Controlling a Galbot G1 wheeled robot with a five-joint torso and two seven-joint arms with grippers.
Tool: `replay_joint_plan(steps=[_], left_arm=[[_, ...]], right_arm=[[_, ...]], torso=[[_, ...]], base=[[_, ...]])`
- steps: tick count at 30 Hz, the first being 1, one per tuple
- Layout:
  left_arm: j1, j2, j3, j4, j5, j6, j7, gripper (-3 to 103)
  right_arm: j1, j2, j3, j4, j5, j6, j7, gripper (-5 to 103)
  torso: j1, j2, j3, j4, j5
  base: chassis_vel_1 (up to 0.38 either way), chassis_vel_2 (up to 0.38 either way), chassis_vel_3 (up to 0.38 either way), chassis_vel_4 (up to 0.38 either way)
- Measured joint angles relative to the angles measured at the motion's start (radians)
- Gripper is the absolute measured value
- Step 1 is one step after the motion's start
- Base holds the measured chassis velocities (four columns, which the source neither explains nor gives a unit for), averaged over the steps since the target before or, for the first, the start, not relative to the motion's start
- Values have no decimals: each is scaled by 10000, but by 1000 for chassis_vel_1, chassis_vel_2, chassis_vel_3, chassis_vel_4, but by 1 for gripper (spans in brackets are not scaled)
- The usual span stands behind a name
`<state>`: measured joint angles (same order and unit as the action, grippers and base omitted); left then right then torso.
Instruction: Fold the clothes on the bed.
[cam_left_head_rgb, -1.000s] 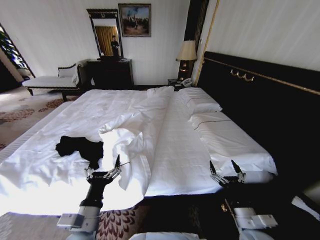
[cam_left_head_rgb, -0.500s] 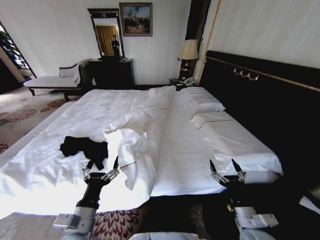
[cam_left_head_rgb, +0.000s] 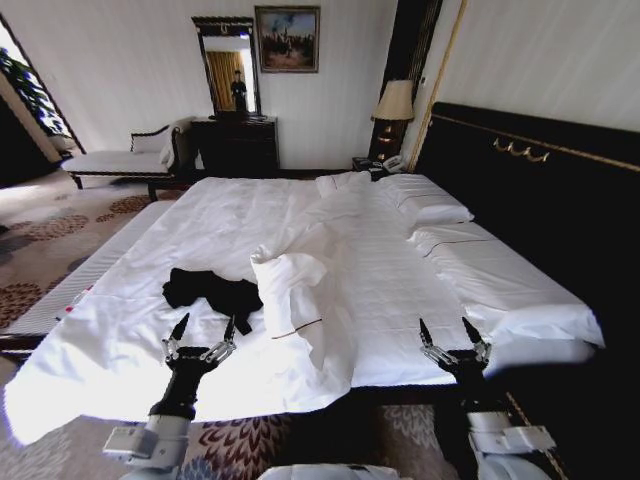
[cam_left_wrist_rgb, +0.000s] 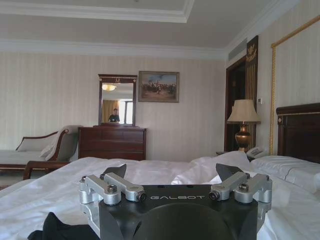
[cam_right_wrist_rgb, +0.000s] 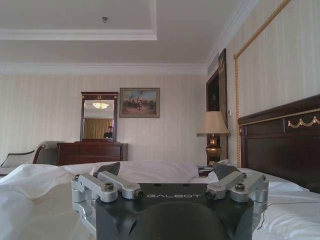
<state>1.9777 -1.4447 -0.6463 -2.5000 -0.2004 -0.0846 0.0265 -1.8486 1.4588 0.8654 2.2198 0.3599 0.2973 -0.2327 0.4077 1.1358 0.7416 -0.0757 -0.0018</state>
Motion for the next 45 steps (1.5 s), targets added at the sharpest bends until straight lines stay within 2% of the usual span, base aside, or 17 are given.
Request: replay_joint_plan(steps=[6,14,22,26,33,34,35,38,39,42,43,45], left_arm=[[147,-34,-261,-1,25,-122,-22,100],[402,-193,-586,-3,38,-206,-81,100],[819,-653,-354,-2,930,-206,-157,100],[901,-807,-379,-3,1098,-204,-236,100],[820,-1137,-815,-2,788,-23,-646,100],[846,-1209,-956,-2,609,-11,-693,100],[865,-1232,-992,-2,573,-14,-698,100],[1028,-1444,-1203,-1,451,-99,-697,100],[1028,-1444,-1203,-1,451,-99,-697,100],[1059,-1639,-1266,0,522,-63,-695,100],[1059,-1639,-1266,0,522,-63,-695,100],[1104,-1655,-1264,0,652,-32,-693,100]], right_arm=[[192,-332,35,-186,257,-33,30,100],[515,-569,-78,-525,357,-101,24,100],[1171,-1030,-270,-1042,903,-153,42,100],[1429,-1177,-373,-1192,1155,-153,110,100],[2330,-1766,-957,-1573,2036,-70,348,100],[2604,-2114,-1219,-1641,2606,-93,406,100],[2657,-2195,-1270,-1650,2752,-107,428,100],[3171,-3420,-1922,-1577,4985,-583,730,100],[3171,-3420,-1922,-1577,4985,-583,730,100],[3634,-4752,-2625,-849,8031,-2354,1504,100],[3634,-4752,-2625,-849,8031,-2354,1504,100],[4067,-5184,-3033,-563,9515,-3461,2087,100]], torso=[[1,-1,-1,0,-5],[1,-2,0,0,6],[0,-1,-1,0,-1],[0,0,0,-1,1],[3,-2,1,0,1],[2,-2,1,2,1],[2,-2,1,1,1],[0,-1,1,2,4],[0,-1,1,2,4],[0,0,1,-2,0],[0,0,1,-2,0],[0,0,1,-2,-3]], base=[[102,108,-102,-110],[-2,-13,2,4],[2,8,-1,-7],[-1,31,-2,-25],[-9,22,4,-30],[0,0,0,0],[0,0,0,0],[0,0,0,0],[0,0,0,0],[0,0,0,0],[0,0,0,0],[0,0,0,0]])
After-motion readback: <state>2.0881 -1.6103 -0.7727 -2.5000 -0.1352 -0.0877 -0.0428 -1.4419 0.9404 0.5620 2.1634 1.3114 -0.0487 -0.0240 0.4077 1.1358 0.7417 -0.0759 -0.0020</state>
